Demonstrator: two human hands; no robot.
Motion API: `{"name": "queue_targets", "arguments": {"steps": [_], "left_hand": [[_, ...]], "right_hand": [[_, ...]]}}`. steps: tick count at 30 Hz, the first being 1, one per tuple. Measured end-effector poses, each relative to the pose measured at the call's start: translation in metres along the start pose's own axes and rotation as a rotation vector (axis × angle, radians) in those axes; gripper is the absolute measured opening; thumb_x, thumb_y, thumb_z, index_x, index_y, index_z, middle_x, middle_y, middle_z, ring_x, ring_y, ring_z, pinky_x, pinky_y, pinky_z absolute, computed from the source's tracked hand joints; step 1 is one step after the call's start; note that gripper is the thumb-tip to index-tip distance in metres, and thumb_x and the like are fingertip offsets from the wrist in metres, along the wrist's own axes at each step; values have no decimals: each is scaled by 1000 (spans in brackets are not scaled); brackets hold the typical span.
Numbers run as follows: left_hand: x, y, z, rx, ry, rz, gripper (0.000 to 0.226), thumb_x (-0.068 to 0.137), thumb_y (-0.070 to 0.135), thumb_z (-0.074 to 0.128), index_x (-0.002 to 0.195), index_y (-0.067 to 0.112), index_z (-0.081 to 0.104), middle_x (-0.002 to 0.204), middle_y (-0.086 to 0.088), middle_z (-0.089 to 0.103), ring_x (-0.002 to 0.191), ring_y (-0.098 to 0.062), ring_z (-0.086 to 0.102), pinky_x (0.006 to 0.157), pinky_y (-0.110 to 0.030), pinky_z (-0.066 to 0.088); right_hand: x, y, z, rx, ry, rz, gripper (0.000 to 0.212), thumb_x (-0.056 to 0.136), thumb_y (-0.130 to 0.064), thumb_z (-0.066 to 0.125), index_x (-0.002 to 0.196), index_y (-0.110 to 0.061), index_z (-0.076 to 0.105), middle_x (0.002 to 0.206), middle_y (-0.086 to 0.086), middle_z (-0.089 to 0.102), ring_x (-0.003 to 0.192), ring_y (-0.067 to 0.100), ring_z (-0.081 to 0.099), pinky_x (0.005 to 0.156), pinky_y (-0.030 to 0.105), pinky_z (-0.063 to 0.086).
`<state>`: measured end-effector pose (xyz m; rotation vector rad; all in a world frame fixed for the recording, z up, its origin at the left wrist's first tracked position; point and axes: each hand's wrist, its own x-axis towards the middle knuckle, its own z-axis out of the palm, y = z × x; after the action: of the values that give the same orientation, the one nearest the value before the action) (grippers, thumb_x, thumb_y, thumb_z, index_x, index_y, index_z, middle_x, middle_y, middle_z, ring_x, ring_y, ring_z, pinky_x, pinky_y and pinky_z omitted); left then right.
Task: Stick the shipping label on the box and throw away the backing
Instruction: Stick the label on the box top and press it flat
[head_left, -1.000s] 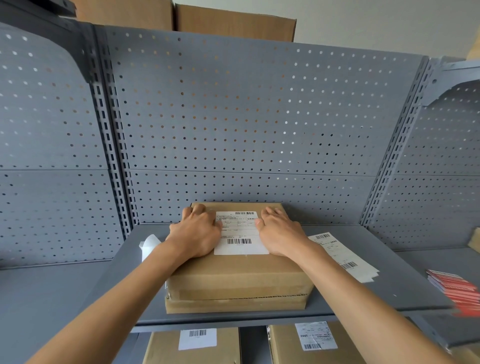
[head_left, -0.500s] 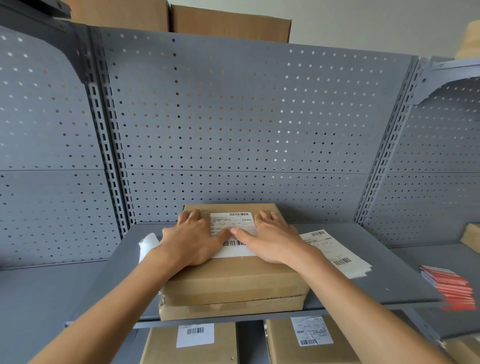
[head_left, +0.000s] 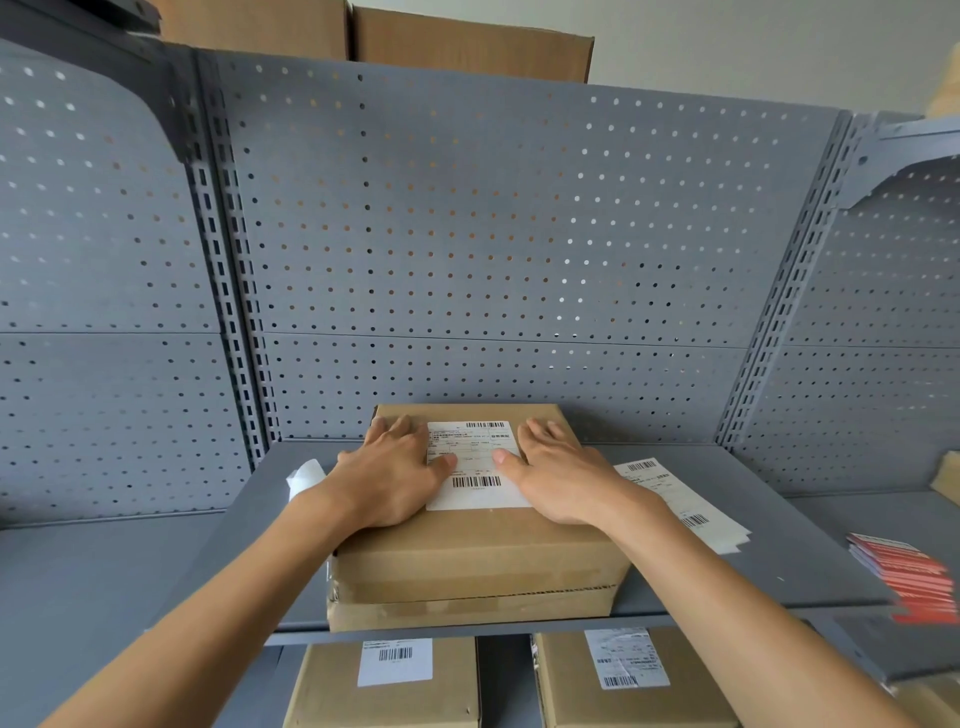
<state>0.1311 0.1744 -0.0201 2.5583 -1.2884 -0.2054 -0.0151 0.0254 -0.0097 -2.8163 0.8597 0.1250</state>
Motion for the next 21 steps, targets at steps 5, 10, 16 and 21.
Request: {"name": "queue_targets", "arguments": {"steps": [5,10,16,21], "left_hand": [[0,-1,1,-21,-13,3,46,103,54,31,119,16,51,135,0,46,143,-22,27,108,-61,38],[1,-8,2,-52,-15,-3,43,101,50,26,115,17,49,129,-1,47,139,-26,30,107,-61,39],[-4,-11,-5,-102,2,8,39,94,59,22,86,27,42,99,10,42,127,-24,41,105,-58,40],[-31,8,-6,-143,48,-17,83,73,85,16,129,35,54,120,8,49,142,-23,33,110,-56,38]], "right_hand": [[-1,0,0,12,-5,-1,70,106,-55,11,162,-14,0,170,-2,-8,155,16,-11,125,50,7],[-1,1,1,23,2,-5,65,108,-50,11,162,-14,1,170,-1,-9,156,16,-10,125,48,7],[-7,3,-4,78,21,-17,64,109,-47,14,162,-12,4,170,0,-5,156,15,-8,126,48,4],[-22,4,-4,103,42,41,84,99,-70,14,162,-15,3,170,-5,-6,156,14,-9,124,54,6]]}}
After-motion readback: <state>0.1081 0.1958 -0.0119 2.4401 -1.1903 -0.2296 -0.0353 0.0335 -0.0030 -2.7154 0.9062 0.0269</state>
